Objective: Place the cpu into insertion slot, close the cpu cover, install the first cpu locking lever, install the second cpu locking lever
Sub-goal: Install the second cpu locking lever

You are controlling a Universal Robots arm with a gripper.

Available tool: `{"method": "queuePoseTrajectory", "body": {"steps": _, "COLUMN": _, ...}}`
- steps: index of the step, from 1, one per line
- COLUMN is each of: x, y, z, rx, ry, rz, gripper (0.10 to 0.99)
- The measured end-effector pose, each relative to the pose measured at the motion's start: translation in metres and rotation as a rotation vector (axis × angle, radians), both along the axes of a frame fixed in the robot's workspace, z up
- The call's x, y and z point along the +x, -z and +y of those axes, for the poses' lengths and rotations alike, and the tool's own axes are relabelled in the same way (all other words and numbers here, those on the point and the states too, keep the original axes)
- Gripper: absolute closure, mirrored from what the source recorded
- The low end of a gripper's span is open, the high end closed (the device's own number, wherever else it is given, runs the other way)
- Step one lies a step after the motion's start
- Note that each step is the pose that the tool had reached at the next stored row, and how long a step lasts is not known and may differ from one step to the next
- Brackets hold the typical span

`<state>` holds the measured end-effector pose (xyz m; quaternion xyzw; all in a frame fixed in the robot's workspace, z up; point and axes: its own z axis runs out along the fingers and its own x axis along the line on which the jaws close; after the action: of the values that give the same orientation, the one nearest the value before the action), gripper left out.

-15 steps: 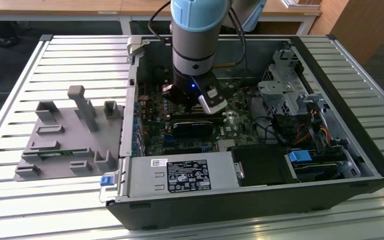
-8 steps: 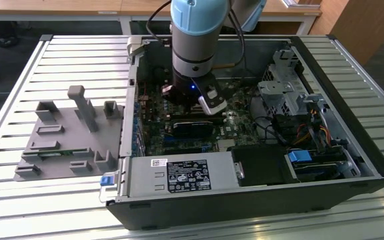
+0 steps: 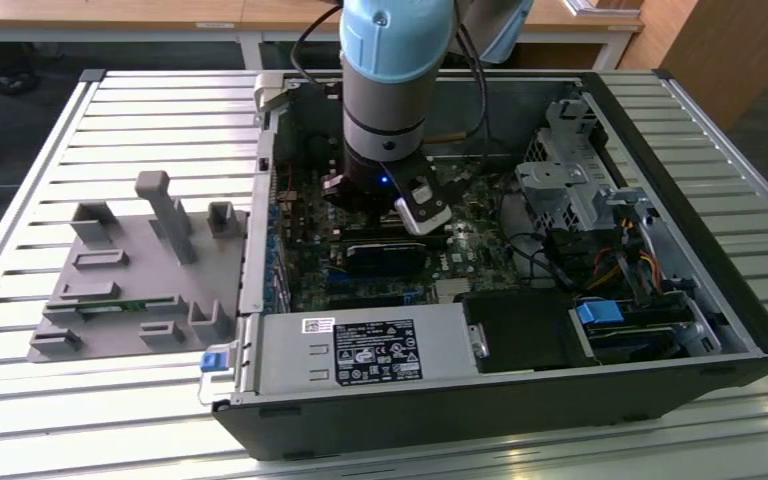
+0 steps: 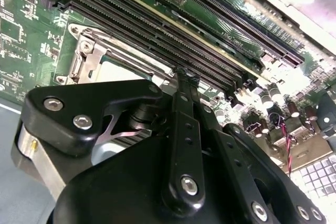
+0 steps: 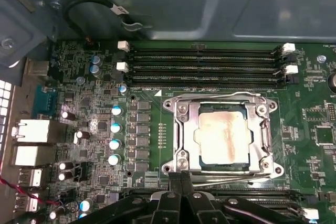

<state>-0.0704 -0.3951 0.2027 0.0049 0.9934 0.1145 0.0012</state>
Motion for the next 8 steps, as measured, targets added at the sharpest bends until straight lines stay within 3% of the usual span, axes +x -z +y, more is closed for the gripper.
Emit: {"method": "queuePoseTrajectory", "body": {"steps": 8, "x": -0.0018, "y": 0.0038, "z": -0.0008, "rx": 0.007, "ry": 0.000, "rz": 0.0001, "gripper": 0.980}}
